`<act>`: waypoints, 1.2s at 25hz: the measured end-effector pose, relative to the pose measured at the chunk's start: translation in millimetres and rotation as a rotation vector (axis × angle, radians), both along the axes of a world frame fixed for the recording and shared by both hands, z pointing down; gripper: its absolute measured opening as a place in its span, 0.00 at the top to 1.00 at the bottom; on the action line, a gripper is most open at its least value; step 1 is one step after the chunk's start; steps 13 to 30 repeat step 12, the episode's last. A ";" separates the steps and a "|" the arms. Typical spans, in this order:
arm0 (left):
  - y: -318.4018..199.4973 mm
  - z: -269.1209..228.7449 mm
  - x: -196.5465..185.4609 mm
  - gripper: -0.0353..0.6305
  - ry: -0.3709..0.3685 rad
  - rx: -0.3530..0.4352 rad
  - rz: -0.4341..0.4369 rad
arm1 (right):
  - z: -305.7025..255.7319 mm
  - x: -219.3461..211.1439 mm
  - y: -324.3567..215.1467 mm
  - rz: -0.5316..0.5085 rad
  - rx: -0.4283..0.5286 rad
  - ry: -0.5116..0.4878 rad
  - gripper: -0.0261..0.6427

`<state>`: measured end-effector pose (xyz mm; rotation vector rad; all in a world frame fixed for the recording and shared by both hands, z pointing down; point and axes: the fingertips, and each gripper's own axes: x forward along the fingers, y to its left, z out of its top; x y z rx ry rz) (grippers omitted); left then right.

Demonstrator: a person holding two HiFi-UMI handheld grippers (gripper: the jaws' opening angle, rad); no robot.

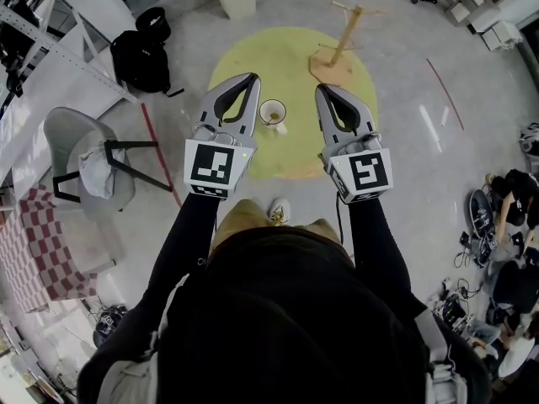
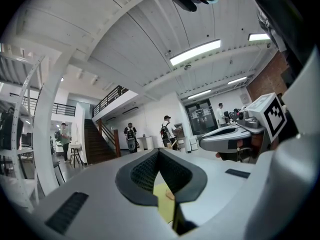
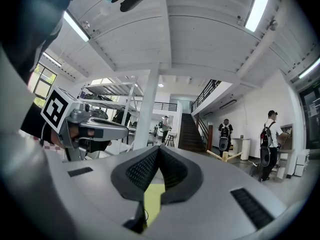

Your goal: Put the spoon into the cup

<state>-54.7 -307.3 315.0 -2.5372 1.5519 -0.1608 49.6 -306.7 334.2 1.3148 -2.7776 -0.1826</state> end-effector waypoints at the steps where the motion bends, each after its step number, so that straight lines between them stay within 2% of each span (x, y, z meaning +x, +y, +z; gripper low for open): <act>1: 0.0 2.0 -0.1 0.92 -0.002 -0.003 -0.001 | 0.1 0.2 0.0 0.002 -0.001 0.001 0.92; 30: 2.6 2.3 0.4 0.92 -0.012 0.009 0.019 | 1.9 0.6 1.3 0.002 0.001 0.022 0.92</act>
